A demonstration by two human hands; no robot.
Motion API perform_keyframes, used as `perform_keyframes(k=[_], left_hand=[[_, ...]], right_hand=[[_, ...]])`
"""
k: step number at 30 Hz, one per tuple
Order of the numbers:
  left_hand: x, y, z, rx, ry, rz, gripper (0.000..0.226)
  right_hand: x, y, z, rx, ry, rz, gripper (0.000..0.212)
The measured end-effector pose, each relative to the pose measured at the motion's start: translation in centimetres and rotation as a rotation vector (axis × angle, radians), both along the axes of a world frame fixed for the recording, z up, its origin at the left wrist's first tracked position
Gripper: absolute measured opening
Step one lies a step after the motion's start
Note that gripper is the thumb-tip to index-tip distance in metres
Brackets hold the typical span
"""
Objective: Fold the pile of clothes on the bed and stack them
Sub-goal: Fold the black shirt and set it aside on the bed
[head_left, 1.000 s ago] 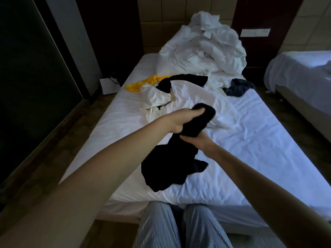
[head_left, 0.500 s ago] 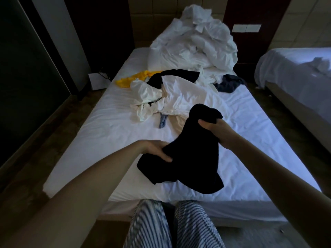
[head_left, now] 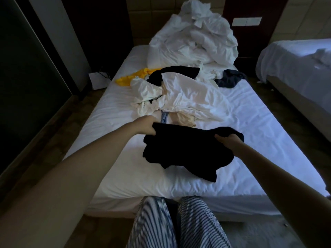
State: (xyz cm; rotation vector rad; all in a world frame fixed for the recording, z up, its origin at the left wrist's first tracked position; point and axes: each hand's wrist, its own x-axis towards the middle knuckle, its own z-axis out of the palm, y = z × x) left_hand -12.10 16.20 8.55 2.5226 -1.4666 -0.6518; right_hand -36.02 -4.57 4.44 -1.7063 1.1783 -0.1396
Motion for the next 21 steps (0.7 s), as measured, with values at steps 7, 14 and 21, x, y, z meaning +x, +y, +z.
perform_keyframes(k=[7,14,21], left_hand=[[-3.8,-5.5,6.0,-0.185,0.212,0.219,0.034],[-4.0,-3.9,8.5,-0.213,0.637,0.317,0.05],[-5.4,-0.7,2.5,-0.24,0.973,0.239,0.021]], right_hand=[[6.0,5.5,3.2,-0.481,-0.058,0.605,0.117],[7.2,5.9,5.6,-0.215,-0.516,0.337,0.039],[6.4,2.7,7.4,0.283,-0.598,0.017,0.011]])
